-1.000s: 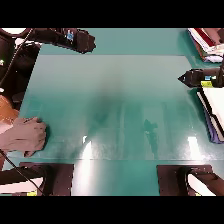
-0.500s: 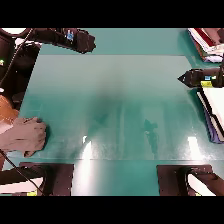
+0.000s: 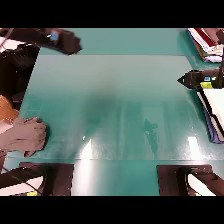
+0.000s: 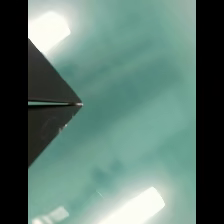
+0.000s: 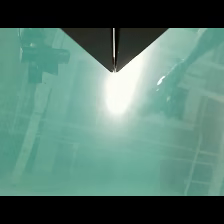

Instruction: Fold the shirts.

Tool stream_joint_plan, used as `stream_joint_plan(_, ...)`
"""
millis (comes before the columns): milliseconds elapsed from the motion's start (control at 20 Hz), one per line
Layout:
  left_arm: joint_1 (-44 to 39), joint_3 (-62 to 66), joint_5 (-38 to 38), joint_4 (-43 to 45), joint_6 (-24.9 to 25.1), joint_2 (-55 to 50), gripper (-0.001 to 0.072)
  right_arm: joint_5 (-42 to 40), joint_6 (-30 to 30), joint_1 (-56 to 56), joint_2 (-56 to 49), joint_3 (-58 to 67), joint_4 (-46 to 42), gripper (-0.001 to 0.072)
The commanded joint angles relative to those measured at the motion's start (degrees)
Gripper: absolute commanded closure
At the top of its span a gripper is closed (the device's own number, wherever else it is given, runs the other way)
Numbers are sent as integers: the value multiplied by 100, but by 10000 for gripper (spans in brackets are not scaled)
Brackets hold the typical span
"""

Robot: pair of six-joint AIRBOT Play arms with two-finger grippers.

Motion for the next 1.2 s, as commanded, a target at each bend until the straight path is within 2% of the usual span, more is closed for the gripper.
stream_joint_plan(0, 555, -728, -1150, 1167, -24, 859, 678, 2, 2, 4, 4, 4, 2, 696)
stream_joint_plan(150, 1110, -2229, -1502, 1941, -326, 1897, 676, -2, 2, 2, 4, 4, 2, 696)
stream_joint_plan(200, 1250, -2752, -1628, 2140, -380, 2162, 616, -11, 2, 4, 4, 4, 2, 696)
stream_joint_plan(250, 1386, -3318, -1692, 2282, -459, 2389, 322, -42, 2, 4, 4, 4, 2, 696)
stream_joint_plan(300, 1502, -3869, -1661, 2387, -636, 2562, 132, -68, 2, 4, 4, 4, 2, 696)
stream_joint_plan(350, 1587, -4336, -1639, 2441, -680, 2649, 164, -94, 2, 4, 4, 4, 2, 696)
stream_joint_plan(450, 1733, -5204, -1460, 2457, -713, 2695, 162, -118, 2, 2, 4, 4, 2, 696)
stream_joint_plan(600, 1797, -6271, -553, 2485, -916, 2695, 162, -116, 2, 4, 4, 4, 2, 696)
stream_joint_plan(700, 1797, -6719, -74, 2540, -1169, 2695, 163, -114, 2, 4, 4, 4, 2, 696)
stream_joint_plan(850, 1797, -6887, 83, 2564, -1558, 2695, 167, -116, 2, 4, 4, 4, 2, 696)
stream_joint_plan(950, 1797, -6887, 83, 2564, -1602, 2695, 647, -116, 2, 4, 4, 4, 2, 696)
stream_joint_plan(1000, 1797, -6874, 81, 2564, -1604, 2695, 678, -116, 2, 4, 4, 4, 4, 696)
stream_joint_plan(1150, 1797, -6568, 17, 2566, -1604, 2702, 678, -118, 2, 4, 4, 4, 7, 696)
